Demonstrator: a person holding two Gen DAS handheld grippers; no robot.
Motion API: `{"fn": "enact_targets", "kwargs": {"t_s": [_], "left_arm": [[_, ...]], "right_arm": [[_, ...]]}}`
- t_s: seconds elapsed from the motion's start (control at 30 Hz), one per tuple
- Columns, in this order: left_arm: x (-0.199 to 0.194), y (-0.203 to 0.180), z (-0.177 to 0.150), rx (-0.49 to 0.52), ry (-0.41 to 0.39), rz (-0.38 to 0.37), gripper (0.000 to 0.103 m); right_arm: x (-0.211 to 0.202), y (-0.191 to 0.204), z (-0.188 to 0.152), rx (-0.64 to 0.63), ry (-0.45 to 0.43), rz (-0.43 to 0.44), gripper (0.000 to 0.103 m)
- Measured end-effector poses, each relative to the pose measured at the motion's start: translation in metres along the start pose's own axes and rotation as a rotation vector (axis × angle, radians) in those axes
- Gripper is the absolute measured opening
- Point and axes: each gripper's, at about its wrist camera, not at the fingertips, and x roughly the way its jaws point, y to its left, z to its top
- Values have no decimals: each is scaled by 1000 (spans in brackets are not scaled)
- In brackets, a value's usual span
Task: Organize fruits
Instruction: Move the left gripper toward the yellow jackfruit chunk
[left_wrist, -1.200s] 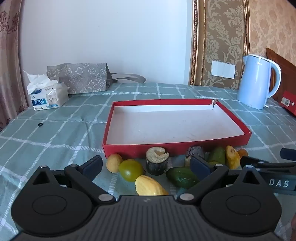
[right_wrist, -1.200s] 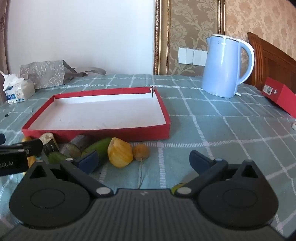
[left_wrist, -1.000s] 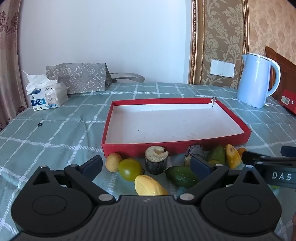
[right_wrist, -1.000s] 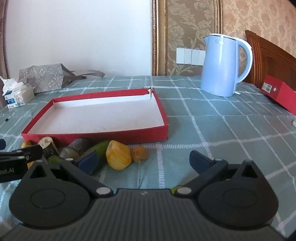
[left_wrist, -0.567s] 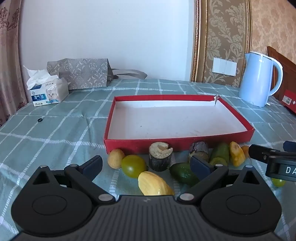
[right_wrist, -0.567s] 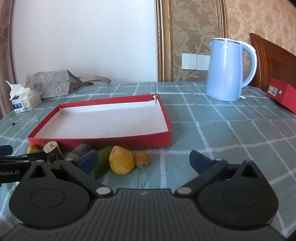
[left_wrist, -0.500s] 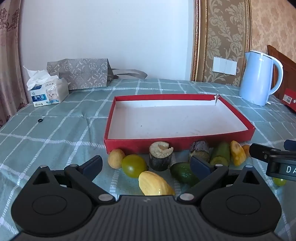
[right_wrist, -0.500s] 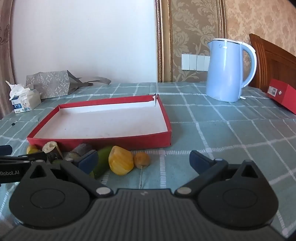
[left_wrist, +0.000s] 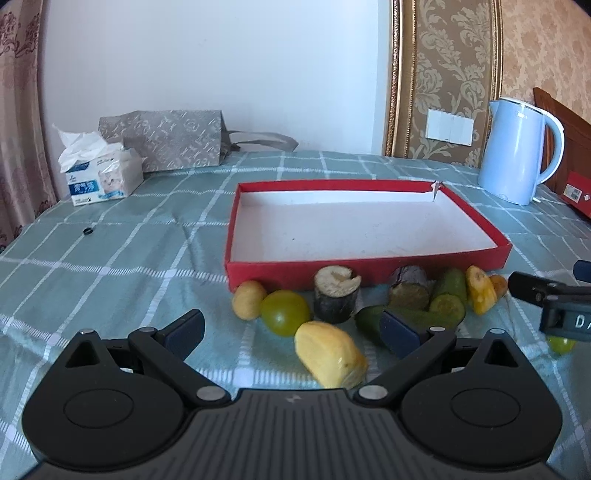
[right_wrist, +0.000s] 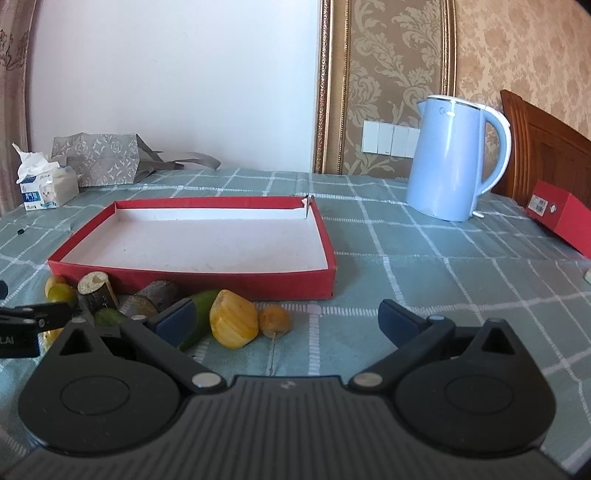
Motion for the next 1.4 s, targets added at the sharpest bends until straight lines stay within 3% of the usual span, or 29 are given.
{"fn": "enact_targets", "kwargs": {"t_s": [1.4], "left_arm": [[18,-15,-7,17,50,-36,102]], "right_arm": [[18,-11,-14,49,-5,9,103]]}}
